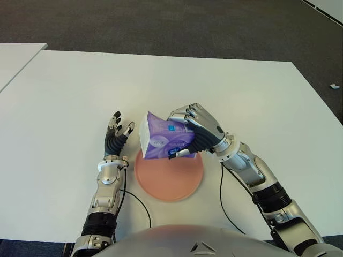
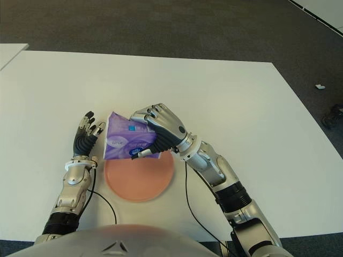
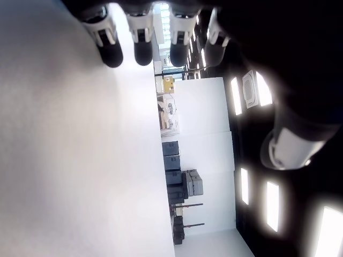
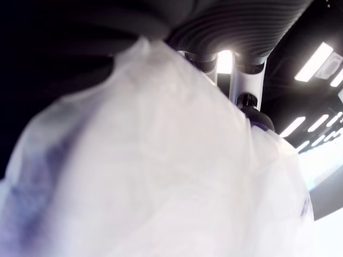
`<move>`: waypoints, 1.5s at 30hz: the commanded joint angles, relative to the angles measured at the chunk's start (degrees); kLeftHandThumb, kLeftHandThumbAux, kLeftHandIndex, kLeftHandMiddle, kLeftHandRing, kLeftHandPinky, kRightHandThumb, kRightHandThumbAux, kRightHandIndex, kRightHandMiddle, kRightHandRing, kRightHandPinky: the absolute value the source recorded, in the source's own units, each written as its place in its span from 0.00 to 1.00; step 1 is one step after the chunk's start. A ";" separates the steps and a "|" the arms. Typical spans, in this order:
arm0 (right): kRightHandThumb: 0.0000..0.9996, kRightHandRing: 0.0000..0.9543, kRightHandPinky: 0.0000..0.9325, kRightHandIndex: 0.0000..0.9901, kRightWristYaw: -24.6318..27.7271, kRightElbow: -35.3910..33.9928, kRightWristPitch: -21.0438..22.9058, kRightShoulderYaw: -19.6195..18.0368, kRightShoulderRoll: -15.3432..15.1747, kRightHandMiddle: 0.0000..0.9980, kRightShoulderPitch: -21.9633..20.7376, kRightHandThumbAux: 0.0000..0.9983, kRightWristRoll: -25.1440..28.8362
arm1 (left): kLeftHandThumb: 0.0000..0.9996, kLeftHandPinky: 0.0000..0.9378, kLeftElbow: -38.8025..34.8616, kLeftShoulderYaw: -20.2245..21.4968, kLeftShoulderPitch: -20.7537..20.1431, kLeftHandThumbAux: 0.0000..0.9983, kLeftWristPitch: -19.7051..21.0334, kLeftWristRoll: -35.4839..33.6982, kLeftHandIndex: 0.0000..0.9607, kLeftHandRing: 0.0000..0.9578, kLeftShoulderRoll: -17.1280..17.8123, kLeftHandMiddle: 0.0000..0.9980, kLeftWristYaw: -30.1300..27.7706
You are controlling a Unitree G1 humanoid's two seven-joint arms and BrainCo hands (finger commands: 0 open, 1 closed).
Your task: Put the tissue paper into the plate.
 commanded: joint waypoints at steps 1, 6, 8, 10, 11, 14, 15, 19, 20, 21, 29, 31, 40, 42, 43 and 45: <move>0.75 0.88 0.89 0.44 1.26 4.60 -1.94 0.61 -1.30 0.84 0.01 0.71 -3.11 | 0.00 0.00 1.72 -0.26 1.62 0.58 2.94 -0.26 0.00 0.00 -0.50 0.00 -0.64; 0.75 0.87 0.88 0.44 0.94 7.40 -2.87 0.83 -1.39 0.83 -0.36 0.71 -6.25 | 0.00 0.00 1.77 -0.34 1.58 0.58 2.84 -0.18 0.00 0.00 -0.47 0.00 -0.51; 0.75 0.87 0.88 0.44 -0.53 9.61 -2.07 1.83 -1.36 0.83 -0.43 0.71 -10.40 | 0.00 0.00 1.85 -0.38 1.51 0.58 2.81 0.07 0.00 0.00 -0.50 0.00 -0.26; 0.75 0.87 0.89 0.44 -2.56 11.99 -0.89 3.12 -1.10 0.83 -0.70 0.71 -15.10 | 0.00 0.00 2.03 -0.37 1.33 0.58 2.84 0.27 0.00 0.00 -0.49 0.00 -0.03; 0.75 0.87 0.89 0.44 -3.43 12.84 -0.51 3.59 -0.94 0.83 -0.89 0.71 -16.66 | 0.00 0.00 2.13 -0.35 1.23 0.58 2.86 0.31 0.00 0.00 -0.47 0.00 0.02; 0.75 0.87 0.89 0.44 -5.36 14.64 0.10 4.55 -0.75 0.83 -1.40 0.71 -19.55 | 0.00 0.00 2.23 -0.32 1.12 0.58 2.91 0.38 0.00 0.00 -0.44 0.00 0.04; 0.75 0.87 0.89 0.44 -5.79 15.07 0.25 4.80 -0.80 0.83 -1.52 0.71 -20.21 | 0.00 0.00 2.22 -0.33 1.12 0.58 2.95 0.40 0.00 0.00 -0.42 0.00 0.02; 0.74 0.85 0.87 0.45 -6.49 15.90 1.13 5.66 -1.15 0.81 -1.90 0.71 -21.88 | 0.00 0.00 1.98 -0.33 1.14 0.58 3.44 0.30 0.00 0.00 -0.42 0.00 -0.15; 0.74 0.85 0.87 0.45 -6.69 16.01 1.21 5.77 -1.17 0.80 -1.96 0.71 -22.05 | 0.00 0.00 1.96 -0.33 1.14 0.57 3.48 0.29 0.00 0.00 -0.42 0.00 -0.17; 0.74 0.85 0.87 0.45 -6.74 16.13 1.49 5.93 -1.14 0.80 -2.03 0.71 -22.29 | 0.00 0.00 1.90 -0.32 1.15 0.57 3.51 0.24 0.00 0.00 -0.46 0.00 -0.16; 0.72 0.76 0.75 0.44 -4.44 17.60 1.87 7.31 -1.28 0.73 -2.59 0.71 -20.27 | 0.00 0.00 1.81 -0.28 1.18 0.58 3.20 0.25 0.00 0.00 -0.62 0.00 0.06; 0.71 0.67 0.65 0.43 -2.93 17.83 1.53 7.84 -1.61 0.66 -2.71 0.71 -19.44 | 0.00 0.00 1.59 -0.22 1.36 0.58 3.15 0.16 0.00 0.00 -0.59 0.00 -0.01; 0.14 0.03 0.03 0.03 3.89 15.28 1.73 9.37 -4.48 0.03 -3.47 0.49 -19.52 | 0.00 0.00 1.31 -0.14 1.57 0.59 3.64 0.59 0.00 0.00 -0.38 0.00 0.30; 0.11 0.02 0.01 0.02 4.04 14.84 1.78 9.28 -4.70 0.02 -3.18 0.46 -19.19 | 0.00 0.00 1.29 -0.08 1.54 0.59 3.94 0.61 0.00 0.00 -0.37 0.00 0.30; 0.09 0.01 0.01 0.01 4.10 14.73 1.83 9.28 -4.75 0.01 -3.13 0.45 -19.10 | 0.00 0.00 1.29 -0.05 1.54 0.59 4.00 0.62 0.00 0.00 -0.38 0.00 0.29; 0.08 0.00 0.00 0.00 4.16 14.34 1.92 9.20 -4.92 0.00 -2.88 0.44 -18.84 | 0.00 0.00 1.26 -0.03 1.53 0.59 4.24 0.70 0.00 0.00 -0.37 0.00 0.30</move>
